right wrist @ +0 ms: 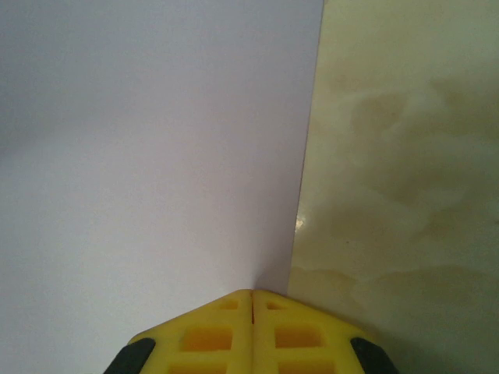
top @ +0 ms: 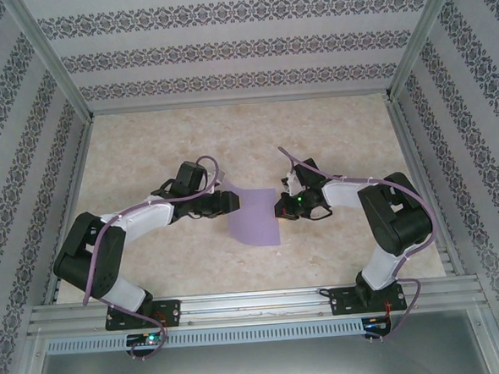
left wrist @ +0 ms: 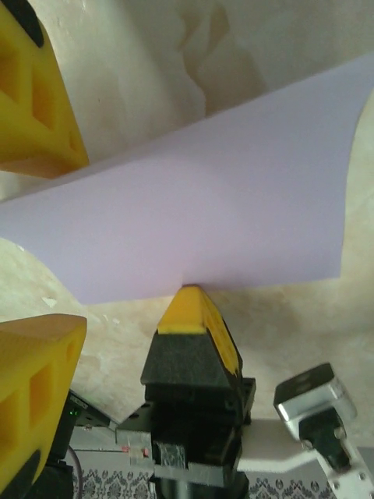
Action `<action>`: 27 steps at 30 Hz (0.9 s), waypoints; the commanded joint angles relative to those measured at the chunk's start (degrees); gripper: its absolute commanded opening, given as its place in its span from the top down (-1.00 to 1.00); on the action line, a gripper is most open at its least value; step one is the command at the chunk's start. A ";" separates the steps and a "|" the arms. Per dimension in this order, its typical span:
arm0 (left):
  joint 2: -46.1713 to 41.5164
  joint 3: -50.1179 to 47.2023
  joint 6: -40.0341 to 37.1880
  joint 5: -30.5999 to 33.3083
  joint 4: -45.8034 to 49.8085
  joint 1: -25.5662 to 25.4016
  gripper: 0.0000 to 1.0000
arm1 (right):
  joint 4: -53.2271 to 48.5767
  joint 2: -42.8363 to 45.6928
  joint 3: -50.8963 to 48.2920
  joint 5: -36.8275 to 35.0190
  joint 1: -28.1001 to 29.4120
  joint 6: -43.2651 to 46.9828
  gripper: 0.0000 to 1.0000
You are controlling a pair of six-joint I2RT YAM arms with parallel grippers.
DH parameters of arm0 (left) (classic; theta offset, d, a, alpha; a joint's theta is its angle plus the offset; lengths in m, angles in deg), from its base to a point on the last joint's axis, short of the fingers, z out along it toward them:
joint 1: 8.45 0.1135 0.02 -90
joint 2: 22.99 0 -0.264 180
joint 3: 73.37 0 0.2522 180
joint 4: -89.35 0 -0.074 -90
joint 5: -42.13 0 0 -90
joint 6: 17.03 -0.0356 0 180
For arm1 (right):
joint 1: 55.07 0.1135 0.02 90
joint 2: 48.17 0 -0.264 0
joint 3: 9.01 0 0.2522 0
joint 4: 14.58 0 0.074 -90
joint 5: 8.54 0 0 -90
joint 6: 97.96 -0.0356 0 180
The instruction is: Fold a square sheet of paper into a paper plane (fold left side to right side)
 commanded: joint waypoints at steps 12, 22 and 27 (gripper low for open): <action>7.15 5.28 1.95 -1.95 -4.08 -5.51 -0.11 | -1.12 -0.13 -1.75 -3.84 1.37 1.05 1.00; 9.40 5.87 1.91 -1.84 -5.35 -6.79 -0.11 | -0.59 0.92 -2.24 -4.11 1.92 0.21 1.00; 9.64 5.99 1.91 -2.21 -5.76 -7.07 -0.11 | -0.03 1.29 -2.72 -4.03 2.12 -0.03 1.00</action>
